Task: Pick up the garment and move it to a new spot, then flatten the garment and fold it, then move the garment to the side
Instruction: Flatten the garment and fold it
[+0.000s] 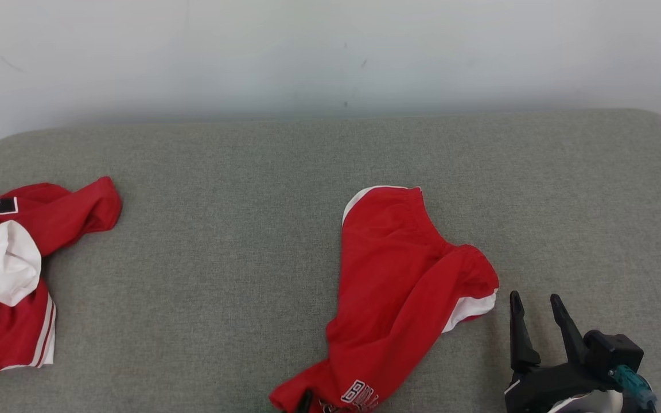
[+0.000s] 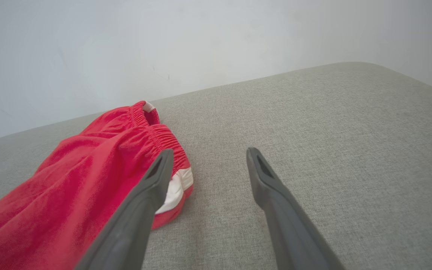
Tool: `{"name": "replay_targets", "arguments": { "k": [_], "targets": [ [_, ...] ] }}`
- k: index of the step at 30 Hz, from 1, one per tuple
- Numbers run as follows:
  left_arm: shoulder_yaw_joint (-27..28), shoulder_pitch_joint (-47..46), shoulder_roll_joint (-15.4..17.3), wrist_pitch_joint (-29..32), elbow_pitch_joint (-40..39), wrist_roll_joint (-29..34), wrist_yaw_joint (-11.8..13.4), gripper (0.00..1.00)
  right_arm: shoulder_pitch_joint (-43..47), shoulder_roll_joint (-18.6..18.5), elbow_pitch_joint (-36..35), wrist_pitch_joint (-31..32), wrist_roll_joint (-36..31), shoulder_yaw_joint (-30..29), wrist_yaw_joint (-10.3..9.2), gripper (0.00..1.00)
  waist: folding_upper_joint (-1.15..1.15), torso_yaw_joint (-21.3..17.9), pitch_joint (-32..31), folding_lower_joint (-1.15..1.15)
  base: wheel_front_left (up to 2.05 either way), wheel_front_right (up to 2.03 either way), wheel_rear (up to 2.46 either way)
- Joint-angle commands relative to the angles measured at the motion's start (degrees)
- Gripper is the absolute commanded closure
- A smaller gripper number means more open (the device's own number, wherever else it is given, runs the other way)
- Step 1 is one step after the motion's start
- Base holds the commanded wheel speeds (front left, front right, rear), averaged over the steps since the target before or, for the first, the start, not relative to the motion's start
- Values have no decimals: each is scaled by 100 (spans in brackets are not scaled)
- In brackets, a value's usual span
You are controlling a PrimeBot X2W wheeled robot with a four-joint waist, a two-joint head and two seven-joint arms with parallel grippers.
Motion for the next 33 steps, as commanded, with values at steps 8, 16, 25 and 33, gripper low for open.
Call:
{"name": "replay_targets", "arguments": {
  "k": [8, 16, 25, 33],
  "targets": [
    [887, -35, -84, -17, -1404, 676, 9, 100, -61, 14, 31, -1, 70, -1, -13, 0, 0, 30, 50, 0, 0, 0, 0],
    [1549, -408, -159, -17, -753, 678, 9, 100, -172, 13, 65, -1, 144, 149, -13, 0, 0, -142, 135, 0, 0, 0, 0],
    [2515, -997, -297, -18, 403, 861, 9, 100, -265, 14, 24, -1, 158, 165, -13, 0, 0, -537, 425, 0, 0, 0, 0],
    [3255, -1149, -405, -17, 588, 1228, 10, 0, -310, 15, -11, -1, 186, 109, -13, 0, 0, -655, 542, 0, 0, 0, 0]
  ]
}}
